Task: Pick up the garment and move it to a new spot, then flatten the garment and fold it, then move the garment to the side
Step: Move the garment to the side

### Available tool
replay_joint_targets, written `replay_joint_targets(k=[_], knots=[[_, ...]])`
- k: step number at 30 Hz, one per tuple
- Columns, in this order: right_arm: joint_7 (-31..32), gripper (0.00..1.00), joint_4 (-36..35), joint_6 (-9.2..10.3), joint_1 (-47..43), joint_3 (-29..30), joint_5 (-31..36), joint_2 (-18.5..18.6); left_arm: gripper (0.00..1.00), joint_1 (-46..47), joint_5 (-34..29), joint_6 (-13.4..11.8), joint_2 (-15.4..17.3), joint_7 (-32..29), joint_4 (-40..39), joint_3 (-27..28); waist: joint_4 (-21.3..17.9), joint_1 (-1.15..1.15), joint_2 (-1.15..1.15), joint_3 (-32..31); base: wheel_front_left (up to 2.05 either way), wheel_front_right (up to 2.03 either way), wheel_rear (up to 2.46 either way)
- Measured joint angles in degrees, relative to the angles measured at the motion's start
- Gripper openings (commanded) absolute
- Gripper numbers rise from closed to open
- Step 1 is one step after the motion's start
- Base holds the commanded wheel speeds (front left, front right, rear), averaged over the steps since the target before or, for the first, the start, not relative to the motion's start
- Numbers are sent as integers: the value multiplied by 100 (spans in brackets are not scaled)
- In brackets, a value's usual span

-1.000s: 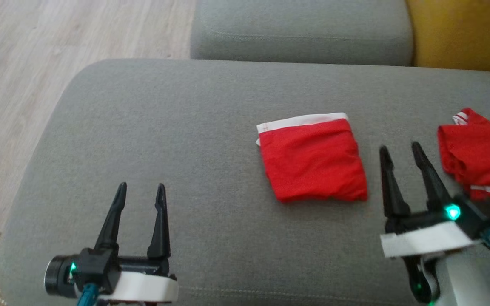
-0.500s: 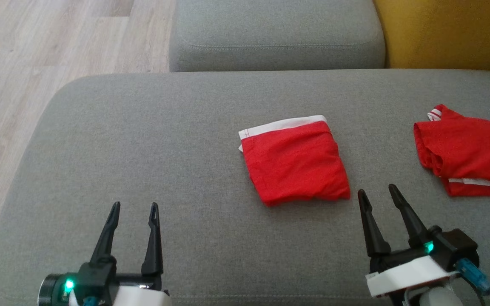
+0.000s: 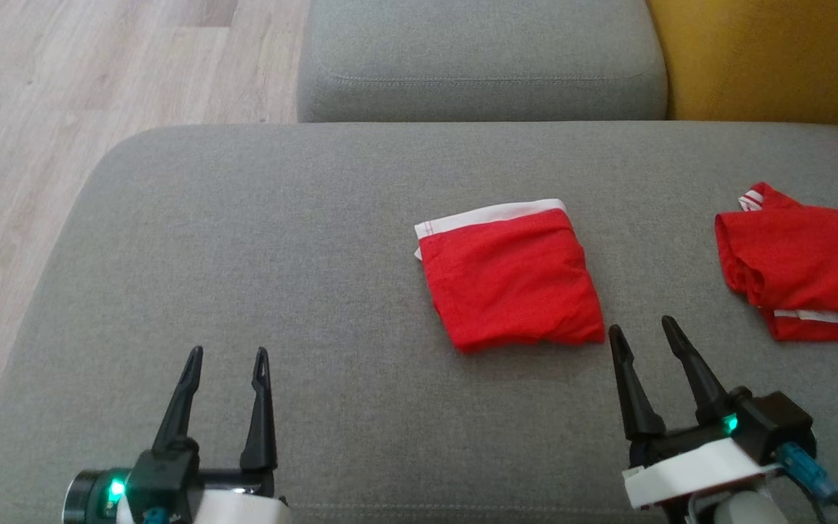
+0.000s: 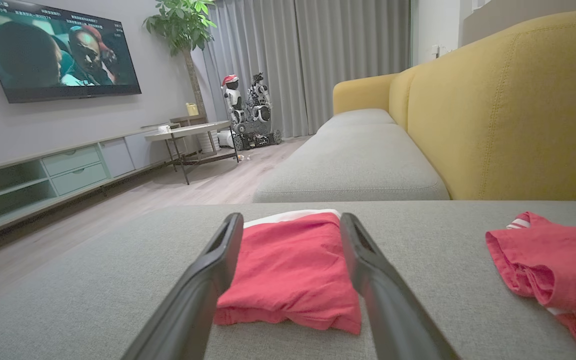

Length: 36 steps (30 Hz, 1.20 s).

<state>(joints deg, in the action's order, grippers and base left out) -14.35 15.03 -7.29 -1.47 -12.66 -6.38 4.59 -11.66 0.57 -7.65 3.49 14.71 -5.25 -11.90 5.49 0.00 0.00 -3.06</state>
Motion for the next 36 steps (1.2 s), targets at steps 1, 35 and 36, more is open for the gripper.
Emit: replay_joint_targets(k=[1, 35, 36], knots=[[0, 100, 1, 0, 0, 0, 0, -4, 100, 0, 0, -5, 0, 0, 2, 0, 2, 0, 0, -1, 0, 0, 0], [0, 100, 435, 0, 432, -109, -248, -58, 100, 13, 1, -135, 56, 0, 155, -70, -42, 0, 0, 220, 0, 0, 0], [0, 100, 526, 0, 572, -134, -299, -57, 100, 20, 1, -135, 57, 0, 152, -78, -37, 0, 0, 255, 0, 0, 0]])
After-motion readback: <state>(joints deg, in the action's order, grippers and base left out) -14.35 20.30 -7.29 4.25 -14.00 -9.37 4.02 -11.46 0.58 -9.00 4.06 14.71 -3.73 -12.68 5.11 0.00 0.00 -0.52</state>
